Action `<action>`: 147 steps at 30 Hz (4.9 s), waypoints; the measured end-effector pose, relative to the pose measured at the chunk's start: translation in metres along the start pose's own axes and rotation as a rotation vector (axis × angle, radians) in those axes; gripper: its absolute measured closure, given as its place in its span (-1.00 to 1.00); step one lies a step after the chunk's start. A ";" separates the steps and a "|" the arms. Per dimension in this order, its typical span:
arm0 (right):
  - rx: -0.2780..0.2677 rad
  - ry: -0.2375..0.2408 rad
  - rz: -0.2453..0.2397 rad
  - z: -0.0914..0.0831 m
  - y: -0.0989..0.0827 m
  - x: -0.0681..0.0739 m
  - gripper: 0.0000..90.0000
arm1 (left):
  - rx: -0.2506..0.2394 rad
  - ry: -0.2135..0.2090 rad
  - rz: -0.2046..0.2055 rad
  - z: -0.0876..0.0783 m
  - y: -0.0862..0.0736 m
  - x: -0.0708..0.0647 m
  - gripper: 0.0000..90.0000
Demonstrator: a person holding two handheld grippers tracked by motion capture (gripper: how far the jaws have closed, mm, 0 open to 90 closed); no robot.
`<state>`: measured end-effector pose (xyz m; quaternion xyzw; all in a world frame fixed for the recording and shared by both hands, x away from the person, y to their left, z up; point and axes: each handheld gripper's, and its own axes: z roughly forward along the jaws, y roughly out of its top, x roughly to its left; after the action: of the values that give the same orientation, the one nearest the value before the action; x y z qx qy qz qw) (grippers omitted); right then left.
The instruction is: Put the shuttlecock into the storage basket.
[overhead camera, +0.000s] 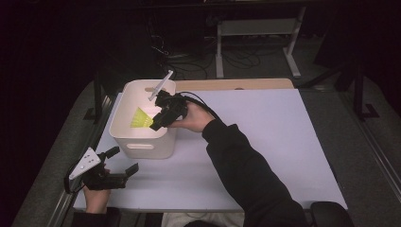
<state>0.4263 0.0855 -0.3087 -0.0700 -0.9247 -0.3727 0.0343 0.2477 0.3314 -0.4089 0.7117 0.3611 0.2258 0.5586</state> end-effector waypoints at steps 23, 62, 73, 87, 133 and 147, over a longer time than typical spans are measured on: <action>-0.006 -0.050 0.025 -0.008 -0.001 0.000 -0.30 | -0.001 0.000 -0.001 0.000 0.000 0.000 -1.00; -0.089 -0.166 0.056 -0.058 -0.038 0.008 -1.00 | 0.003 0.003 0.000 0.000 0.000 0.000 -1.00; -0.102 -0.207 0.084 -0.072 -0.060 0.005 -1.00 | 0.006 0.005 0.003 0.000 0.000 0.000 -1.00; -0.106 -0.230 0.116 -0.082 -0.084 0.003 -1.00 | 0.004 0.005 0.001 0.000 0.000 0.000 -1.00; -0.211 -0.285 0.236 -0.120 -0.171 0.006 -1.00 | 0.007 0.010 0.001 0.000 -0.001 0.000 -1.00; -0.268 -0.307 0.290 -0.137 -0.204 0.011 -1.00 | 0.009 0.012 0.002 0.000 -0.001 0.000 -1.00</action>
<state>0.3858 -0.1540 -0.3483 -0.2618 -0.8417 -0.4680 -0.0629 0.2477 0.3310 -0.4095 0.7132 0.3648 0.2291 0.5530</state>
